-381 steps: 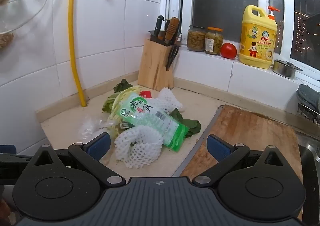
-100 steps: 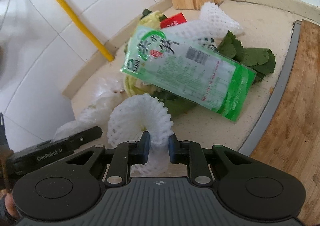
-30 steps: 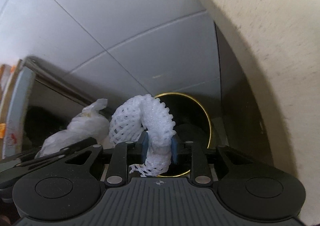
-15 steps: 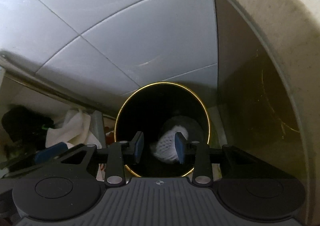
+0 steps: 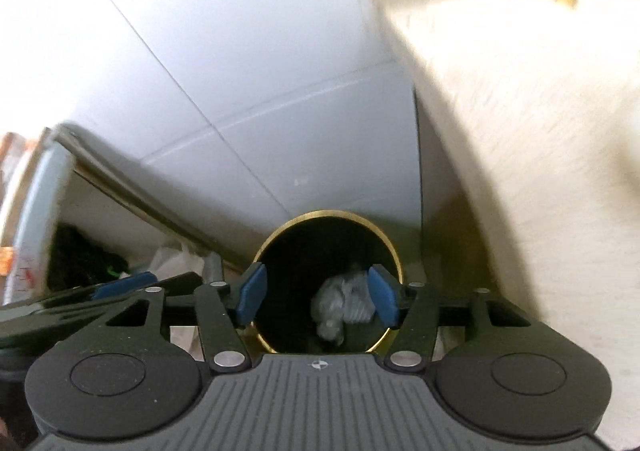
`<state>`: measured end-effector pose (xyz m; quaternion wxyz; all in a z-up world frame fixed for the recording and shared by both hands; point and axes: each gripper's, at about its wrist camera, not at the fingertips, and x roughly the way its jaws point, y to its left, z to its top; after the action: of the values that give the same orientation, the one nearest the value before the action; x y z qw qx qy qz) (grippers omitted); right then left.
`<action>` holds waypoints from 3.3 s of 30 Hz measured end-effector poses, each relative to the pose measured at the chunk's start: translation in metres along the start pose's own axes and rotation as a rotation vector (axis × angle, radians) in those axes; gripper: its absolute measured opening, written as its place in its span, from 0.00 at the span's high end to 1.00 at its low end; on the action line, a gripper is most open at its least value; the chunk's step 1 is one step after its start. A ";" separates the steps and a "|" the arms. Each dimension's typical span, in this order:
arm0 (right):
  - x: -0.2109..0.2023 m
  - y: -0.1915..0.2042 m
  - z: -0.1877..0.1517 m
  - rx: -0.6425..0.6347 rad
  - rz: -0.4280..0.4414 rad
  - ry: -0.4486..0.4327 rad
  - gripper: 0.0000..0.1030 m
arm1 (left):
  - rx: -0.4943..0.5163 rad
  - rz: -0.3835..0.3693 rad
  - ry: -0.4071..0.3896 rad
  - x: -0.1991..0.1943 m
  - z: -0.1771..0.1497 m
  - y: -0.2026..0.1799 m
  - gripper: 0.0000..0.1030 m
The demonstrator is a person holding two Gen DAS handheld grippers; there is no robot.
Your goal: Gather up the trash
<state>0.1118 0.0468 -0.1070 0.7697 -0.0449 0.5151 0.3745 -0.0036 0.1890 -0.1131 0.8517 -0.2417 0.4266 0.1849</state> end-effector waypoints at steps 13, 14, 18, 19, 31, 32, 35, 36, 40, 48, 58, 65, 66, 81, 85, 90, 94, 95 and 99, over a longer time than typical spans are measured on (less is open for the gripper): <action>-0.099 -0.010 -0.004 -0.062 -0.146 -0.270 0.18 | 0.143 -0.135 -0.108 -0.034 0.017 -0.052 0.46; -0.107 -0.014 -0.005 -0.062 -0.166 -0.294 0.18 | 0.158 -0.150 -0.111 -0.034 0.018 -0.057 0.46; -0.131 -0.034 -0.013 -0.038 -0.247 -0.343 0.17 | 0.222 -0.211 -0.118 -0.037 0.019 -0.083 0.43; -0.135 -0.041 -0.016 -0.022 -0.259 -0.349 0.17 | 0.235 -0.223 -0.118 -0.037 0.019 -0.089 0.41; -0.171 -0.099 -0.046 0.124 -0.406 -0.371 0.15 | 0.406 -0.367 -0.099 -0.033 0.015 -0.167 0.39; -0.175 -0.105 -0.047 0.130 -0.422 -0.376 0.15 | 0.420 -0.384 -0.101 -0.034 0.015 -0.174 0.37; -0.189 -0.125 -0.052 0.150 -0.475 -0.394 0.13 | 0.468 -0.420 -0.115 -0.032 0.015 -0.193 0.33; -0.195 -0.129 -0.055 0.156 -0.488 -0.399 0.12 | 0.489 -0.427 -0.122 -0.031 0.016 -0.200 0.32; -0.205 -0.148 -0.061 0.170 -0.541 -0.403 0.11 | 0.533 -0.423 -0.124 -0.019 0.022 -0.217 0.32; -0.201 -0.162 -0.065 0.134 -0.578 -0.384 0.05 | 0.558 -0.392 -0.091 0.010 0.030 -0.238 0.31; -0.194 -0.188 -0.046 0.086 -0.596 -0.340 0.01 | 0.578 -0.368 -0.062 0.038 0.035 -0.260 0.31; -0.185 -0.203 -0.032 0.076 -0.563 -0.284 0.01 | 0.587 -0.351 -0.031 0.057 0.039 -0.272 0.31; -0.183 -0.204 -0.031 0.070 -0.562 -0.276 0.01 | 0.589 -0.347 -0.026 0.060 0.038 -0.273 0.31; -0.164 -0.205 -0.025 0.089 -0.528 -0.152 0.29 | 0.551 -0.358 0.019 0.068 0.040 -0.270 0.57; -0.164 -0.201 -0.026 0.092 -0.521 -0.141 0.42 | 0.554 -0.363 0.013 0.063 0.040 -0.269 0.57; -0.163 -0.197 -0.024 0.098 -0.508 -0.132 0.52 | 0.556 -0.369 0.006 0.057 0.041 -0.265 0.57; -0.164 -0.191 -0.023 0.092 -0.506 -0.126 0.60 | 0.556 -0.372 0.000 0.054 0.041 -0.262 0.57; -0.164 -0.188 -0.023 0.089 -0.507 -0.125 0.62 | 0.555 -0.372 -0.001 0.053 0.041 -0.261 0.57; -0.164 -0.182 -0.023 0.077 -0.512 -0.121 0.70 | 0.557 -0.374 -0.008 0.050 0.041 -0.258 0.57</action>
<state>0.1764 -0.1804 -0.0399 0.8699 -0.1222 0.4539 0.1495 0.1853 0.0079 -0.0666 0.9059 -0.0729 0.4057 -0.0972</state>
